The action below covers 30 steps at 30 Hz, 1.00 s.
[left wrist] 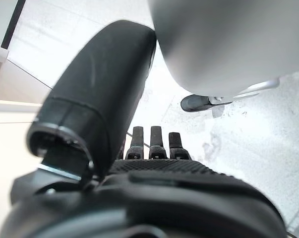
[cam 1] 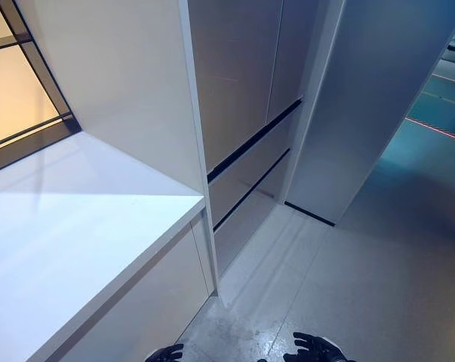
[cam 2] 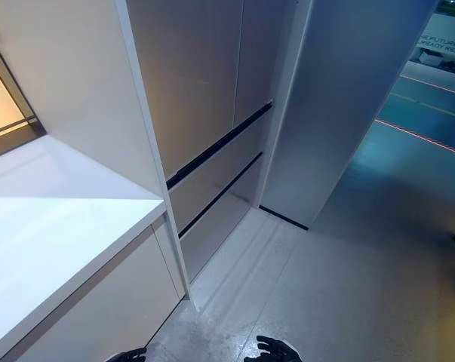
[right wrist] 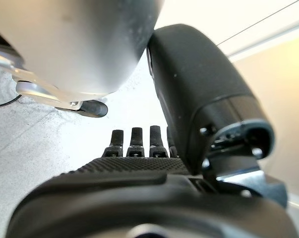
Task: Put drinks into fridge and close the fridge
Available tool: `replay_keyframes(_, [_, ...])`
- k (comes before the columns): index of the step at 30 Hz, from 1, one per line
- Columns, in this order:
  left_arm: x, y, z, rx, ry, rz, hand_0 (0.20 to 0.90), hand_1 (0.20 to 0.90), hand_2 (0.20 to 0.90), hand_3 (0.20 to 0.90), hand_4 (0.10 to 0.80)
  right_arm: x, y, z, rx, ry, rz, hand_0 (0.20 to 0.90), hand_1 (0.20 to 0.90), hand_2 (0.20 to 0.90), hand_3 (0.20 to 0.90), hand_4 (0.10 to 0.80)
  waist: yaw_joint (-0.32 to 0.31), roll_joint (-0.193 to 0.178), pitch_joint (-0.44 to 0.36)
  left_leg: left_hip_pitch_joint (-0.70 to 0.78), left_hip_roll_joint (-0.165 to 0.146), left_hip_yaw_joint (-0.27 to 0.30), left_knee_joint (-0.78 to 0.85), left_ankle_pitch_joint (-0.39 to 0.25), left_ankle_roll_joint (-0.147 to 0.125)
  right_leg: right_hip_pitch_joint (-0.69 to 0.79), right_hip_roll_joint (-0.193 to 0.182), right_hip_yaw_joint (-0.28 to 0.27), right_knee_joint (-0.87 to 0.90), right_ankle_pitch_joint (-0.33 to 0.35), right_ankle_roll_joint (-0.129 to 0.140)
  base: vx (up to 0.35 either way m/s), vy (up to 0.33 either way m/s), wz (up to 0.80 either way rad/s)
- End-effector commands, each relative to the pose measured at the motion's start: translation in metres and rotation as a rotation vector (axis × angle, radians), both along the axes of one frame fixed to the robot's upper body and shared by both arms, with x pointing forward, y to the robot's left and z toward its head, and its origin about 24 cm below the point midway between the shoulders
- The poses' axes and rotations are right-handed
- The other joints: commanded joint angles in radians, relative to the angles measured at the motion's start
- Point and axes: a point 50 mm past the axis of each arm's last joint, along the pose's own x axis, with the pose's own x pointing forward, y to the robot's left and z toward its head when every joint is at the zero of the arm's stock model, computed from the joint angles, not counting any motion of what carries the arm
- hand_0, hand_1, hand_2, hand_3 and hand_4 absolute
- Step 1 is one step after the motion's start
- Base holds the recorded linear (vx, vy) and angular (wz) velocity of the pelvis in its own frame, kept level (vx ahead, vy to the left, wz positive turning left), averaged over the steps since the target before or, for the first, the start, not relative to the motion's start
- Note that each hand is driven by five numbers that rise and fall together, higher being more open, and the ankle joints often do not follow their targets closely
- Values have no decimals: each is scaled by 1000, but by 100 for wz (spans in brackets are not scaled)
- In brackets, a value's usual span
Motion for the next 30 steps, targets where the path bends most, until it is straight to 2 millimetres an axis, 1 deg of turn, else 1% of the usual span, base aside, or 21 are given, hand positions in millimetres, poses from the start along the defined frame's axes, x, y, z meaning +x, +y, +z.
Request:
replay_keyframes(1, [19,3,4,3,-50,-17,900,900,900,900,800,9,-8,5,17,-32,72,900,900,900,900,800,5,13,16,-7,-32,60,57,-83,10,-11,14,-57,115,-105,49,2,19,6])
replay_keyframes(7, [27,-1,5,-33,-65,35,900,900,900,900,800,4,-7,3,28,30,96,900,900,900,900,800,26,16,25,-8,-42,31,67,-87,13,6,2,-80,110,-113,42,-9,15,3])
replay_keyframes(9, [24,-2,4,-40,-46,24,900,900,900,900,800,6,-7,3,43,30,76,900,900,900,900,800,31,18,28,-15,-43,24,76,-87,13,5,-3,-87,117,-116,39,-28,29,10])
replay_keyframes(12, [20,-4,1,-59,-5,36,900,900,900,900,800,9,-12,4,29,39,44,900,900,900,900,800,44,22,36,-25,-51,6,94,-92,19,8,-10,-106,129,-127,31,-48,41,23])
replay_keyframes(15, [15,-3,0,-78,12,75,900,900,900,900,800,6,-14,4,25,49,30,900,900,900,900,800,54,23,35,-15,-56,-11,91,-98,22,21,-14,-122,130,-135,29,-6,21,23])
replay_keyframes(17, [13,-1,0,-83,18,71,900,900,900,900,800,5,-14,3,28,54,26,900,900,900,900,800,57,21,31,-12,-57,-16,88,-99,21,25,-15,-126,128,-136,29,13,3,30])
replay_keyframes(23, [10,-2,-1,-110,11,74,900,900,900,900,800,-2,-10,0,35,80,52,900,900,900,900,800,59,14,18,-6,-58,-16,77,-99,20,30,-16,-129,123,-138,33,21,2,8])
replay_keyframes(30, [16,-2,1,-100,-4,63,900,900,900,900,800,0,-10,1,35,78,71,900,900,900,900,800,59,11,22,-5,-57,-12,81,-103,23,27,-17,-126,128,-138,35,0,0,0])
